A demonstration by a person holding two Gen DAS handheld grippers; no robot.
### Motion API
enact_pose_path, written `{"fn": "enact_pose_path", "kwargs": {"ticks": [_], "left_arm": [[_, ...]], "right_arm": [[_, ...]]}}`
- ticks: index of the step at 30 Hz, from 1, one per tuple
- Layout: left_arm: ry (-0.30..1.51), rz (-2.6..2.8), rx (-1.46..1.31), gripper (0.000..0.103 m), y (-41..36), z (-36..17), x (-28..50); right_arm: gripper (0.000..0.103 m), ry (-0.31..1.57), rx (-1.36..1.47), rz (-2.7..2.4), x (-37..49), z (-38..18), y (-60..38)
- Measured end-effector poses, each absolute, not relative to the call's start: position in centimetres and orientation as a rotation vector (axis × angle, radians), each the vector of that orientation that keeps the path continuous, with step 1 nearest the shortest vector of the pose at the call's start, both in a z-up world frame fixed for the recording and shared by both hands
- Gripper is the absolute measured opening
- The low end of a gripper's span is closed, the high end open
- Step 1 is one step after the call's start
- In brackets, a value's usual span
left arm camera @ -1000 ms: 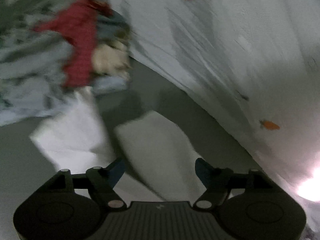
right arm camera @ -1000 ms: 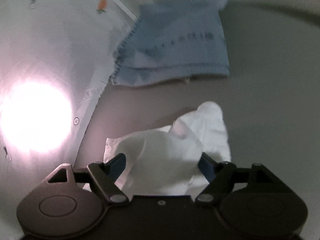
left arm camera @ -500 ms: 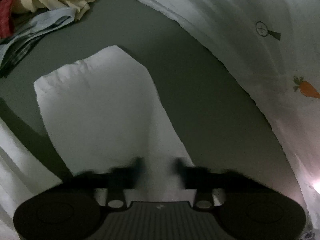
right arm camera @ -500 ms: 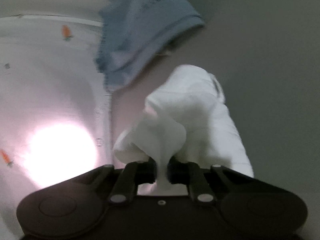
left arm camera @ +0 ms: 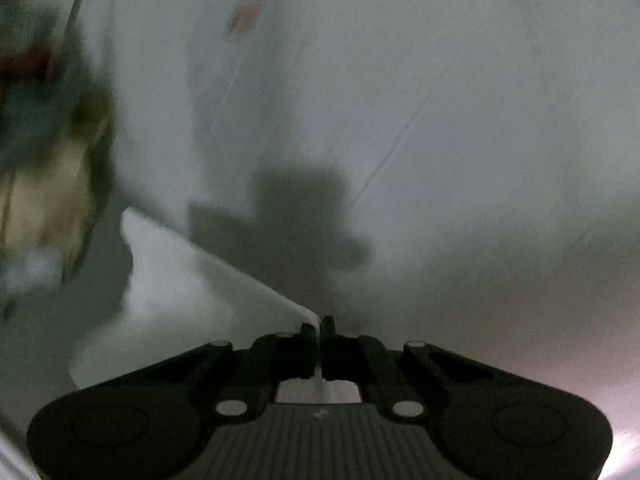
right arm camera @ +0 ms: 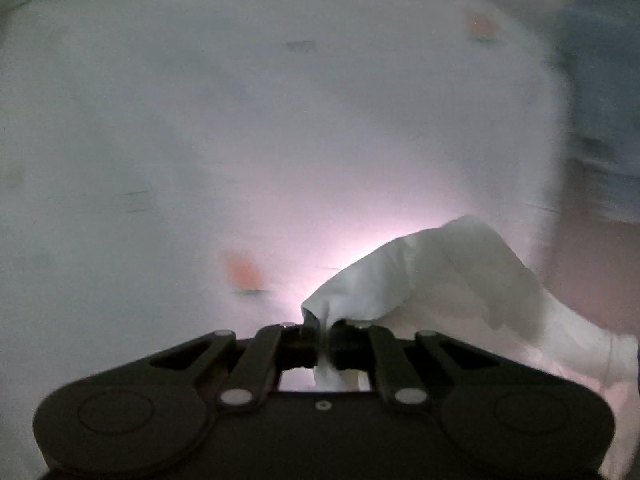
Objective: Fold clothes
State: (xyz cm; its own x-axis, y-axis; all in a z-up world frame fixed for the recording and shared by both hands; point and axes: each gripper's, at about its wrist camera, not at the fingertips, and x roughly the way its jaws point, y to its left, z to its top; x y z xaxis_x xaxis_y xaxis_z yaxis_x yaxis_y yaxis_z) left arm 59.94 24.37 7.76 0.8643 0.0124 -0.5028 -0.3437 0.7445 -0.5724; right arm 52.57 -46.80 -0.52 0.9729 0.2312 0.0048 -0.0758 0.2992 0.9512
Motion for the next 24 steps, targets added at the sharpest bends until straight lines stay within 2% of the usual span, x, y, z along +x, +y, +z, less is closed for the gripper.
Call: {"fn": "enact_pose_path", "kwargs": {"ticks": [5,9,12,15,24], "left_arm": [[0.213,0.117,-0.64,0.002,25.4,19.2,52.9],[0.109,0.079,-0.595,0.002,25.2,21.2,44.9],[0.135,0.115,-0.583,0.002,24.6,18.1,39.0],[0.245,0.19,-0.59,0.002,23.6,12.2,33.3],[0.938,0.524,-0.595,0.003,21.1,-10.7,22.4]], "right_arm": [[0.006,-0.098,1.127,0.337,50.1,8.0,-46.3],[0.006,-0.159,1.096,0.313,45.2,8.5,-47.7],[0.006,-0.086,1.089,0.233,41.4,4.9,-48.6],[0.006,0.046,1.067,0.103,37.5,-0.5,-49.5],[0.007,0.598,1.033,-0.342,27.5,-19.7,-51.2]]}}
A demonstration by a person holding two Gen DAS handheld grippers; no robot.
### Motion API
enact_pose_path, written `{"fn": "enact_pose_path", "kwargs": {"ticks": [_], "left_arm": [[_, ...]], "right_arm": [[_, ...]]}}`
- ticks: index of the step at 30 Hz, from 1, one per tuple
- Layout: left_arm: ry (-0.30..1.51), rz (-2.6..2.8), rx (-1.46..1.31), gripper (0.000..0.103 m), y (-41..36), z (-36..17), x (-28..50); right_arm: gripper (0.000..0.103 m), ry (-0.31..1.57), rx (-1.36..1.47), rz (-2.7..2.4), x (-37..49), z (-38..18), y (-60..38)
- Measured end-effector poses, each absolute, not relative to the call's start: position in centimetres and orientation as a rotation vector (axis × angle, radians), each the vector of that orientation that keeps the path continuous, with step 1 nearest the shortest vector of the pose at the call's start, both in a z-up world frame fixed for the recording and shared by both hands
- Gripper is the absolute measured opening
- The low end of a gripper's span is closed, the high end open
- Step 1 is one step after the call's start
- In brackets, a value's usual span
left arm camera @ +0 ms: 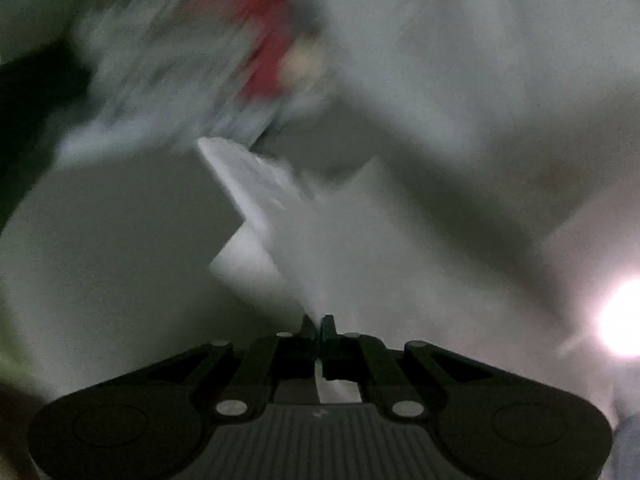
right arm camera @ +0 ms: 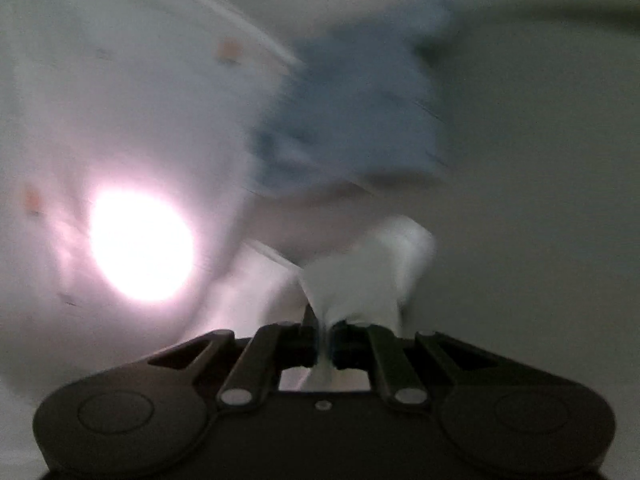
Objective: Fold clothes
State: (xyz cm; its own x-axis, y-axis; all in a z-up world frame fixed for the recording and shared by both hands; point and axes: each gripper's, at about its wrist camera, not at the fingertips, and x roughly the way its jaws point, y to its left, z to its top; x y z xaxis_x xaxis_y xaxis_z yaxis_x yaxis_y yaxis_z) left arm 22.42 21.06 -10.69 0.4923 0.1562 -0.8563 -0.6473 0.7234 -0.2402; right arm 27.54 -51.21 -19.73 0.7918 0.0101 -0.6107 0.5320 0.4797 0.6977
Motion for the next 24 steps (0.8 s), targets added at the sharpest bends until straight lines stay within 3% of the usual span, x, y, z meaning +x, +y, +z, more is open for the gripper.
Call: {"fn": "enact_pose_path", "kwargs": {"ticks": [3,6,8,12,16,21,24], "left_arm": [[1.014,0.565,-0.627,0.004,21.6,-13.3,20.2],[0.971,0.564,-0.62,0.006,21.8,-11.9,19.2],[0.928,0.568,-0.581,0.011,21.4,-9.8,19.5],[0.827,0.566,-0.564,0.026,22.6,-6.1,21.3],[0.798,0.529,-0.557,0.035,24.8,-5.8,26.5],[0.821,0.454,-0.475,0.055,24.5,-6.3,32.8],[0.848,0.406,-0.463,0.058,24.4,-7.2,36.9]], "right_arm": [[0.014,0.655,1.012,-0.383,26.2,-21.2,-51.3],[0.023,0.682,0.975,-0.386,26.1,-20.2,-51.6],[0.034,0.694,0.937,-0.389,26.5,-19.3,-52.3],[0.042,0.713,0.866,-0.413,28.7,-18.7,-52.2],[0.045,0.703,0.734,-0.476,29.9,-16.5,-50.8],[0.05,0.657,0.61,-0.53,32.8,-14.3,-48.3],[0.061,0.662,0.562,-0.558,34.8,-14.1,-46.9]]}}
